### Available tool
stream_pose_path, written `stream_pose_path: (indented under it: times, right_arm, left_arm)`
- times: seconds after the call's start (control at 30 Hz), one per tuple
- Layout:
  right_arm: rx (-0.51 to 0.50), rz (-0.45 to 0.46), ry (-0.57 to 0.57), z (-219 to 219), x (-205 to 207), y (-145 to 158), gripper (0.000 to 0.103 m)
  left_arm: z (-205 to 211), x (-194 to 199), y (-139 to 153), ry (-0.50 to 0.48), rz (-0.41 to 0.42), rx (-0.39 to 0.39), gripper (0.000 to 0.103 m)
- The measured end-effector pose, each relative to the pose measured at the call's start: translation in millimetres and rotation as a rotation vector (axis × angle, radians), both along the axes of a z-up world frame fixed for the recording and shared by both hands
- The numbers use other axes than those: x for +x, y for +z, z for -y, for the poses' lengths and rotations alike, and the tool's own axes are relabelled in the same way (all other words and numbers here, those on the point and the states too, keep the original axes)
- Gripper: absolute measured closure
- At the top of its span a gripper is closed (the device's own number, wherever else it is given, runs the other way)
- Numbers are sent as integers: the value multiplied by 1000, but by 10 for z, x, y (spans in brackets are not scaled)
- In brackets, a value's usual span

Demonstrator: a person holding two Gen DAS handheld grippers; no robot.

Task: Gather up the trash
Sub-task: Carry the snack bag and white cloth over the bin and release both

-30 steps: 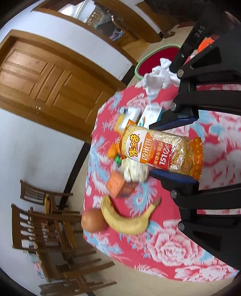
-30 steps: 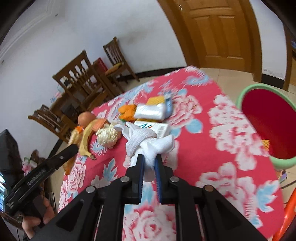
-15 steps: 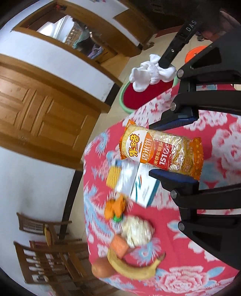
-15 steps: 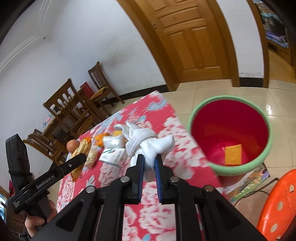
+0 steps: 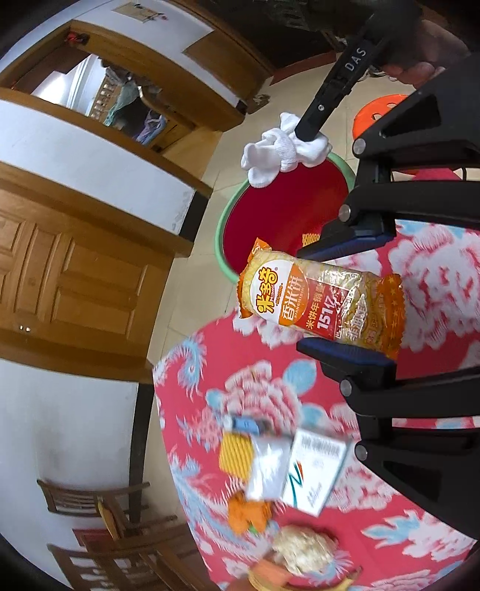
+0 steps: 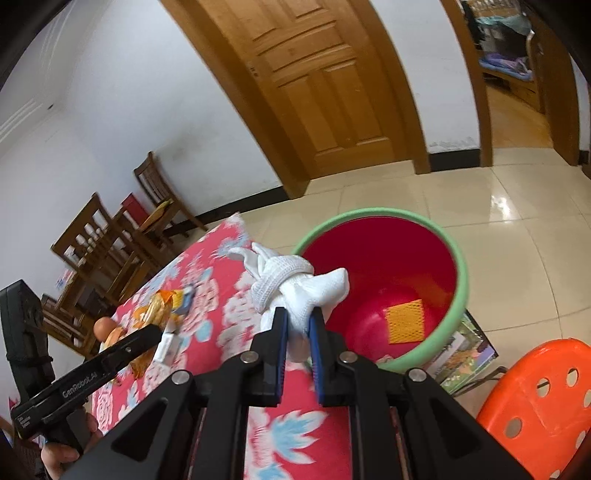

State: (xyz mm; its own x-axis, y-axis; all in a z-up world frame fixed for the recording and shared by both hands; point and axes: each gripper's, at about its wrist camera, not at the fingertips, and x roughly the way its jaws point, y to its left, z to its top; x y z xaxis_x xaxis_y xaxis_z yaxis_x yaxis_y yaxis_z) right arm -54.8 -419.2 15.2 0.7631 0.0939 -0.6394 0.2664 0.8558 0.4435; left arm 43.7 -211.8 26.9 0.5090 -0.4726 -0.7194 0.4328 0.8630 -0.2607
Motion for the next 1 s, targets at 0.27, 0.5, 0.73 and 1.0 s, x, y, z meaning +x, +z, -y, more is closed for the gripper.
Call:
stream_pose_path:
  times: [0.27, 0.5, 0.73, 1.0]
  right_arm:
    - [9, -46, -54, 376, 84, -182, 90]
    - [41, -104, -79, 579, 211, -412, 89]
    - [70, -154, -98, 717, 289, -613, 85]
    - [130, -146, -118, 836, 245, -658, 82]
  left_arm:
    - [442, 88, -88, -57, -16, 27, 60]
    - [684, 145, -160, -89, -27, 43, 60]
    - [871, 169, -269, -119, -51, 58, 60]
    - [1084, 135, -354, -155, -60, 77, 60]
